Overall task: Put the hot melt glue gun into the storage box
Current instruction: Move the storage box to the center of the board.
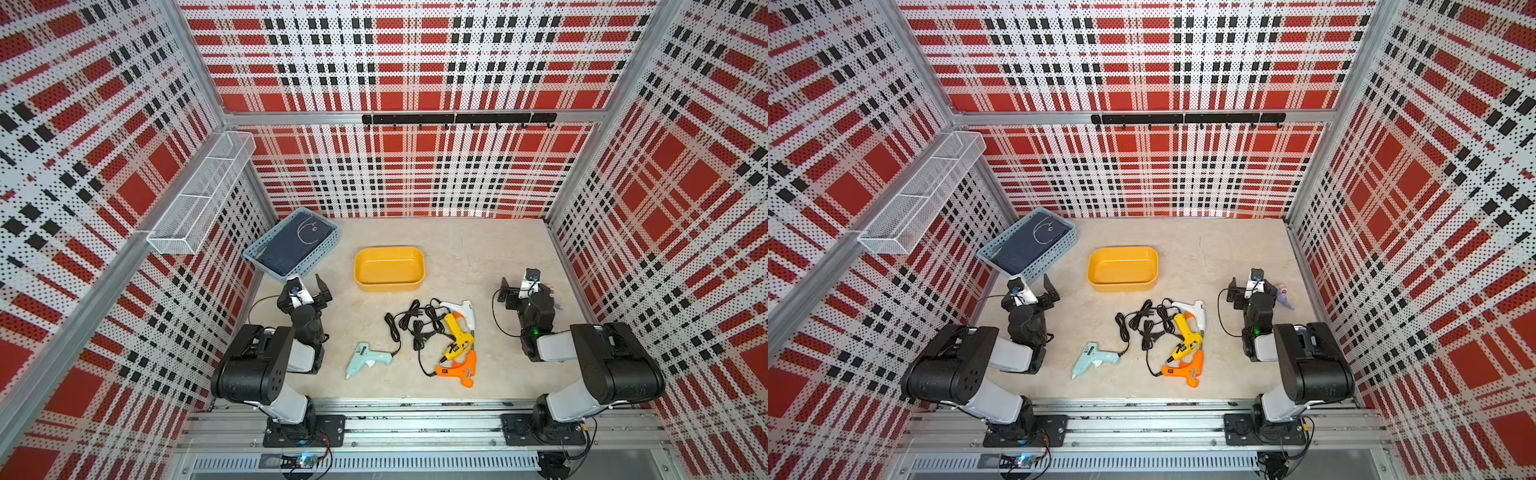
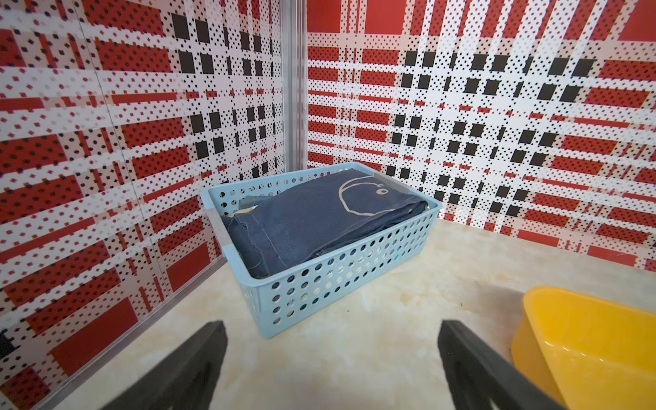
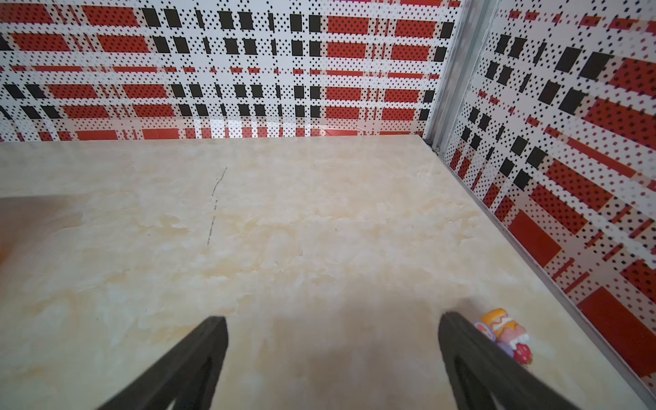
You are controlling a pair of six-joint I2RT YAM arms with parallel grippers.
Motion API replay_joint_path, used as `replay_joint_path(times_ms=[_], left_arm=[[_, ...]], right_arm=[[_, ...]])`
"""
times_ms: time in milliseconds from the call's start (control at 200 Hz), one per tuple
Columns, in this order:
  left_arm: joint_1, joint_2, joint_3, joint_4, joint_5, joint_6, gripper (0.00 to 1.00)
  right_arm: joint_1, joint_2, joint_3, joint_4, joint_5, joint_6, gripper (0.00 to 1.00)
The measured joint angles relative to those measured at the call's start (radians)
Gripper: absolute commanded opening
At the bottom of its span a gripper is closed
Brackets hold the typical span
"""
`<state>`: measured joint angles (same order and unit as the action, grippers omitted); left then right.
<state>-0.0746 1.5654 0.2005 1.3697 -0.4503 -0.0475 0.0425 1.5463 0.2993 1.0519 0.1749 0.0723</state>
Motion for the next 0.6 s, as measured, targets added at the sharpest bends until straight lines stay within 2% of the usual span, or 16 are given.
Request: replay_joint_path(times_ms=[601], left_arm=[[0.000, 0.000, 0.000, 0.000, 0.001, 0.000, 0.99]], right_arm=[[0.000, 0.000, 0.000, 0.000, 0.000, 0.000, 1.00]])
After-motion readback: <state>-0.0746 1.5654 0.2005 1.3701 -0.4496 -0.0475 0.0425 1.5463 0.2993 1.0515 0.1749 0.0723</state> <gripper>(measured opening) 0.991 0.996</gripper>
